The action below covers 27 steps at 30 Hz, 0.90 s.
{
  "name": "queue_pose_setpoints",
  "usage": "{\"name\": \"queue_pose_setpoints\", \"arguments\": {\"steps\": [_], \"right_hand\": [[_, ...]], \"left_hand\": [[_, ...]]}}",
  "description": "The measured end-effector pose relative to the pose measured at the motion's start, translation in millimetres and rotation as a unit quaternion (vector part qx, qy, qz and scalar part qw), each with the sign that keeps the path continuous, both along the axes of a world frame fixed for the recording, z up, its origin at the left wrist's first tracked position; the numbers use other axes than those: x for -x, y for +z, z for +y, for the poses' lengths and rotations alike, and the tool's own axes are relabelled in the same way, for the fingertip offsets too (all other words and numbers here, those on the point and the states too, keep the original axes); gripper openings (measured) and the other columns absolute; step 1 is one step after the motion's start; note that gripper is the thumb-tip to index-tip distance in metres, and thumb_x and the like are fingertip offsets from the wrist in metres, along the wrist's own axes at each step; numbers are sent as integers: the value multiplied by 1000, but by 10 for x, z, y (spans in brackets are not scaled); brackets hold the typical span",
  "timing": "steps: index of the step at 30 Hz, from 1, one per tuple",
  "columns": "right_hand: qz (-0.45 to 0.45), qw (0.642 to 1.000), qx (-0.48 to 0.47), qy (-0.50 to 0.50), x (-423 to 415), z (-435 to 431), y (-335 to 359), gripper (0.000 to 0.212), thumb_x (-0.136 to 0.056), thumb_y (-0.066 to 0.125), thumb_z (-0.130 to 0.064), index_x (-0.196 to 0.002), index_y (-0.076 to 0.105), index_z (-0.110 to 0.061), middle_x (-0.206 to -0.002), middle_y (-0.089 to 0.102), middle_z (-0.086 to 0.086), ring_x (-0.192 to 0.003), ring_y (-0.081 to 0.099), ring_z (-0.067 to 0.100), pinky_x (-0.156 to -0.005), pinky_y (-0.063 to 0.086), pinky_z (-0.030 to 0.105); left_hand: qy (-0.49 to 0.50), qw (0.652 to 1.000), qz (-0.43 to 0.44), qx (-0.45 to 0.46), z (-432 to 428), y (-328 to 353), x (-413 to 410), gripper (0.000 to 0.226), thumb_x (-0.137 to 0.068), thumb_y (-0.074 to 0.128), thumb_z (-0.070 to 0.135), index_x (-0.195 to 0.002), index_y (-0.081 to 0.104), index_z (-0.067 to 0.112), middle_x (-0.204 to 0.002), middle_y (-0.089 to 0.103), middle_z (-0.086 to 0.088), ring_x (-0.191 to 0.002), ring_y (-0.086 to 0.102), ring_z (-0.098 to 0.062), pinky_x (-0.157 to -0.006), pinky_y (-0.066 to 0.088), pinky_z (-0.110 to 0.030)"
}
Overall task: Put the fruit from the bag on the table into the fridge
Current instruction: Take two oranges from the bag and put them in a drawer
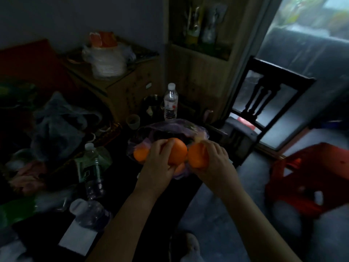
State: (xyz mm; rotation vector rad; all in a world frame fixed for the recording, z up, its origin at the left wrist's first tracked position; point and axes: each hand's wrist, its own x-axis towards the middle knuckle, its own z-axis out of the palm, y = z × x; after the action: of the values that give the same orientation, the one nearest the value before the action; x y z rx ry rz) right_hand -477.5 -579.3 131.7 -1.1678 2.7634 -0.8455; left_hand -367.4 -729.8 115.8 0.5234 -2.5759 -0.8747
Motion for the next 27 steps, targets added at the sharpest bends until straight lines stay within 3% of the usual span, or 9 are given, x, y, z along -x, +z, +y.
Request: {"name": "queue_pose_setpoints", "arguments": {"steps": [4, 6, 8, 13, 16, 19, 20, 23, 27], "right_hand": [[34, 998, 20, -51, -430, 478, 273, 78, -64, 81, -28, -132, 47, -11, -134, 50, 8, -120, 45, 30, -95, 36, 30], [56, 995, 24, -80, -641, 724, 405, 76, -64, 81, -26, -130, 48, -12, -134, 50, 7, -119, 46, 30, -92, 32, 26], [71, 991, 25, -112, -834, 965, 516, 77, -64, 81, -26, -132, 47, -14, -136, 49, 6, -121, 44, 28, -93, 31, 25], [102, 975, 18, -197, -1253, 1571, 670, 83, -59, 83, -25, -132, 46, -14, -136, 50, 6, -121, 47, 27, -99, 38, 32], [104, 963, -1, -248, -1495, 1899, 739, 81, -62, 82, -28, -133, 45, -16, -138, 48, 3, -124, 45, 26, -100, 27, 25], [125, 948, -19, -292, -1713, 2194, 799, 81, -67, 80, -31, -137, 40, -20, -143, 42, -1, -129, 39, 22, -103, 5, 11], [131, 945, -22, -300, -1789, 2277, 829, 82, -70, 78, -32, -140, 36, -23, -146, 38, -3, -132, 35, 20, -103, 4, 11], [101, 941, -30, -323, -2027, 2509, 910, 89, -76, 74, -40, -145, 19, -33, -152, 19, -11, -139, 18, 16, -107, 23, 28], [86, 925, -50, -367, -2317, 2865, 1005, 90, -77, 73, -43, -146, 15, -34, -153, 16, -10, -139, 18, 14, -109, 27, 35]], "left_hand": [[-59, 997, 41, 13, 321, 253, -226, 70, -74, 70, 36, -137, 41, 27, -129, 38, 1, -121, 39, -17, -102, 37, -38], [-86, 994, 60, 39, 497, 347, -307, 72, -74, 74, 30, -137, 40, 30, -130, 37, 2, -121, 40, -19, -100, 39, -41], [-118, 989, 76, 55, 690, 456, -377, 72, -75, 75, 26, -137, 41, 30, -132, 36, 1, -121, 38, -18, -99, 37, -34], [-207, 969, 111, 77, 1180, 652, -476, 72, -72, 77, 19, -136, 45, 26, -132, 37, 0, -120, 35, -15, -96, 31, -27], [-255, 954, 132, 85, 1480, 712, -517, 75, -68, 80, 18, -134, 46, 26, -127, 39, 2, -117, 39, -16, -96, 34, -28], [-288, 943, 138, 89, 1756, 762, -574, 72, -66, 81, 20, -131, 51, 23, -126, 45, -1, -116, 43, -18, -95, 29, -21], [-297, 940, 142, 92, 1843, 775, -592, 70, -67, 81, 21, -131, 52, 23, -126, 46, -2, -116, 43, -17, -94, 29, -21], [-330, 926, 165, 81, 2110, 801, -637, 71, -69, 81, 26, -132, 48, 26, -127, 40, 4, -119, 37, -13, -94, 29, -21], [-386, 902, 175, 77, 2494, 815, -695, 76, -69, 81, 23, -133, 40, 30, -131, 41, 1, -124, 38, -20, -93, 40, -32]]}}
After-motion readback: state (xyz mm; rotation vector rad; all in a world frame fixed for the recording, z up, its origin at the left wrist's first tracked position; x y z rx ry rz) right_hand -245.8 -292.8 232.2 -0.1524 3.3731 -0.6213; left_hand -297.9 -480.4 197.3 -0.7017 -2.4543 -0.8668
